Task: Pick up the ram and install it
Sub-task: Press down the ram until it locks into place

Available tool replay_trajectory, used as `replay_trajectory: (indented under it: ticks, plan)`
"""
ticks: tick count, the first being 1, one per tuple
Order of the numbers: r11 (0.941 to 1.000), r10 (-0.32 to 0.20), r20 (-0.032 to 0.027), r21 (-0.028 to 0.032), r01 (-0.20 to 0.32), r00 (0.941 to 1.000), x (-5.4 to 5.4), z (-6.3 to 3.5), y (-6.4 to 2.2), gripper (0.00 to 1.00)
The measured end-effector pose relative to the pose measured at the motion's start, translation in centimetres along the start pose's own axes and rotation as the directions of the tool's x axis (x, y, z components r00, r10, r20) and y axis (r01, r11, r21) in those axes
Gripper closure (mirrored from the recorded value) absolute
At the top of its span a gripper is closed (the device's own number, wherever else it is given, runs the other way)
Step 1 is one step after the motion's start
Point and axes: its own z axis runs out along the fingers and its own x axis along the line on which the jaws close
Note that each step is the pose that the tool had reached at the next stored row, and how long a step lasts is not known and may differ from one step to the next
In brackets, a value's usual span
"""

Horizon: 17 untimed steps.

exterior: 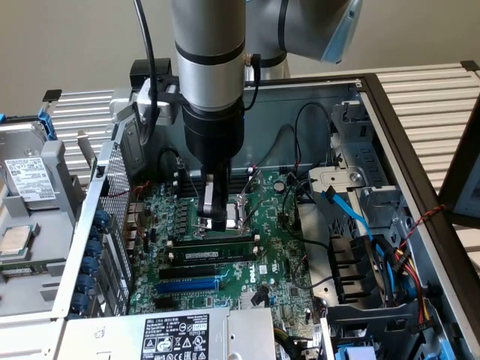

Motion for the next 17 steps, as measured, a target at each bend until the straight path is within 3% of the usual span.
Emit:
replay_trajectory:
  ticks: [5, 9, 13, 17]
  plan:
    - [0.9962, 0.087, 0.0019, 0.0009, -0.087, 0.9962, 0.00, 0.04, 0.00, 0.90]
    - [0.9876, 0.157, 0.0037, 0.0015, -0.157, 0.9876, 0.00, 0.08, 0.00, 0.90]
    - [0.9743, 0.225, 0.0053, 0.0020, -0.225, 0.9743, 0.01, 0.11, 0.00, 0.90]
    - [0.9562, 0.293, 0.0070, 0.0024, -0.293, 0.9562, 0.00, 0.15, 0.00, 0.90]
